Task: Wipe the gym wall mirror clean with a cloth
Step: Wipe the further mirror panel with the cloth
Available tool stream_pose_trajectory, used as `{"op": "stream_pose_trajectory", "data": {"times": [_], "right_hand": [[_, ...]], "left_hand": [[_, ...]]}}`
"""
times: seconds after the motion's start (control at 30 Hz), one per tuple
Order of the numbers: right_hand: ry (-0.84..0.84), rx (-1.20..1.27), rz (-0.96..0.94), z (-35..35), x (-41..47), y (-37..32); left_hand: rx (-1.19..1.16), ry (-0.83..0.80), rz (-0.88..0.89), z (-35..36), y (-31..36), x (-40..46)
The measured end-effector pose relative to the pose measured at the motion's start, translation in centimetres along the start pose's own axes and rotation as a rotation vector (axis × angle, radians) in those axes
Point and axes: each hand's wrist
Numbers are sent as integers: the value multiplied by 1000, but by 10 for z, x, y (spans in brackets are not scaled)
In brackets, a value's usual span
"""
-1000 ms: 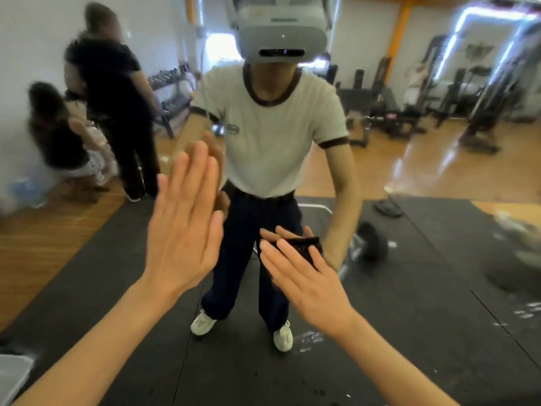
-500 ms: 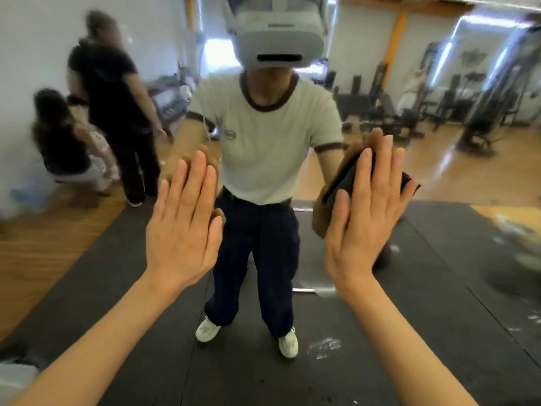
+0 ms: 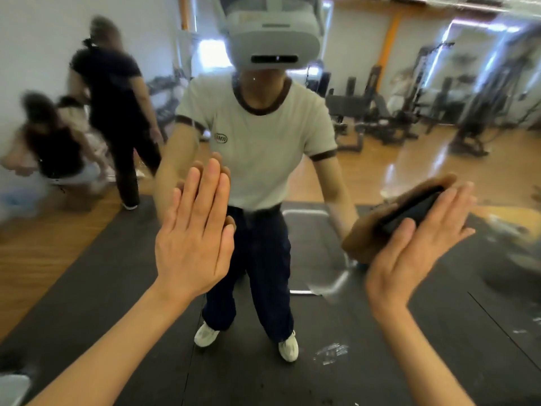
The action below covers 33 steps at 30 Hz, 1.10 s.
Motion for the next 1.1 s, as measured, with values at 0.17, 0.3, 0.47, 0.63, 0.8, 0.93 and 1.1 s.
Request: {"op": "stream_pose_trajectory", "data": {"times": [0.17, 0.3, 0.47, 0.63, 0.8, 0.93, 1.1], "right_hand": [[-219, -134, -540, 46, -71, -99], [-231, -112, -820, 30, -55, -41], [-74, -43, -150, 6, -42, 13], [-261, -113, -464, 43, -99, -78], [-224, -160, -757, 26, -85, -17], [-147, -45, -337, 7, -70, 21], [-175, 22, -285, 46, -104, -76]], "left_hand": [[5, 1, 12, -1, -1, 1], [6, -6, 6, -2, 0, 0], [1, -11, -9, -1, 1, -1], [15, -1, 0, -1, 0, 1], [-19, -32, -16, -6, 1, 2], [-123, -120, -35, -16, 1, 2], [-67, -107, -121, -41, -39, -11]]}}
Point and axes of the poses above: each hand's wrist, its own x-axis towards the middle knuckle, its own z-axis out of the palm, y = z × x, and after that the axes turned 1 degree about x, right-handed
